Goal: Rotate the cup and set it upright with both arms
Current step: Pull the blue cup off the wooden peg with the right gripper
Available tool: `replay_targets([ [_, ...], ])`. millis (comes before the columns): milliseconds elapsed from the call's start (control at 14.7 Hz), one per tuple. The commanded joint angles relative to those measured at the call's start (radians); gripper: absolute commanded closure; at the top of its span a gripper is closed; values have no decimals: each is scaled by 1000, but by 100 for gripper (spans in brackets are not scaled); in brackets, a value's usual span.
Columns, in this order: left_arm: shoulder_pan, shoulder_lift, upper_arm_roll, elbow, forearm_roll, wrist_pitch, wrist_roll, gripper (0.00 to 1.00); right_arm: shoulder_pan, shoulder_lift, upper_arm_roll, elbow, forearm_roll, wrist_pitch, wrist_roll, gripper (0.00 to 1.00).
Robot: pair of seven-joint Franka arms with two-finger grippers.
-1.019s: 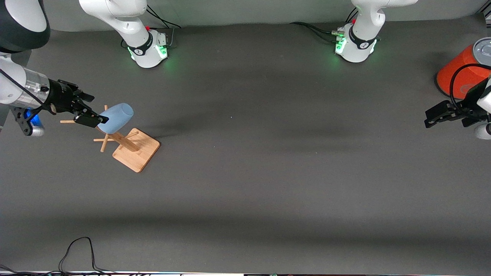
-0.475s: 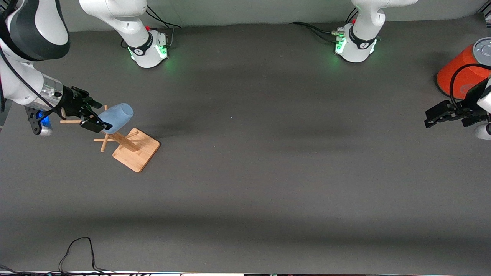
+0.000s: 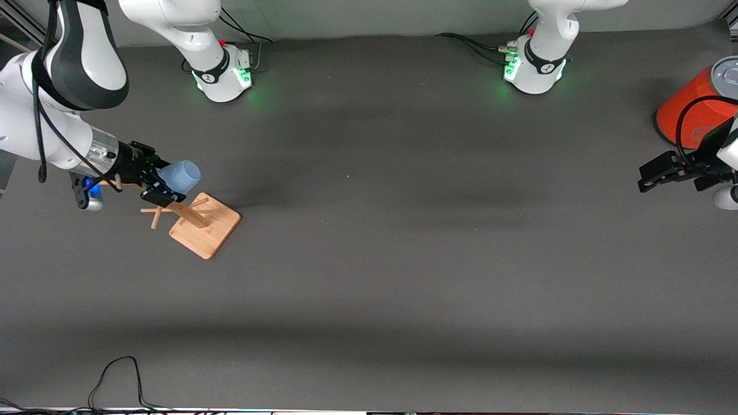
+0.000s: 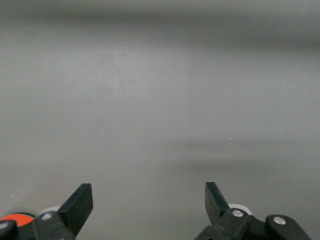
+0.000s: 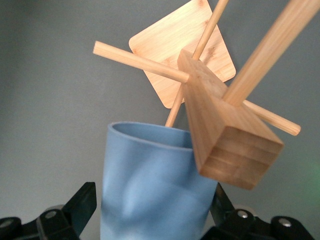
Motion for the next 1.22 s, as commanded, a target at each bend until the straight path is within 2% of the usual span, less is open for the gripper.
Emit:
replay_targets([
  [0,2,-19,1,-19,2,6,8,0,8,-2,-4,-9,24,19,11,0],
  [272,2,-19,1,-19,2,5,8,0,8,0,-4,-8,24,13,11,1],
  [475,3,-19,1,-19,2,3,8,0,8,-5,-4,-3,24,2,9,12],
  [611,2,-19,1,-19,2,3,8,0,8,-6,-4,4,29,-18,11,16],
  [1019,2,-18,1,-21,2,3,8,0,8,-20,-5,37,52,-100,27,16],
  [1154,2,-18,1,-19,2,2,8,0,8,-24,-5,43,93,-126,27,16],
])
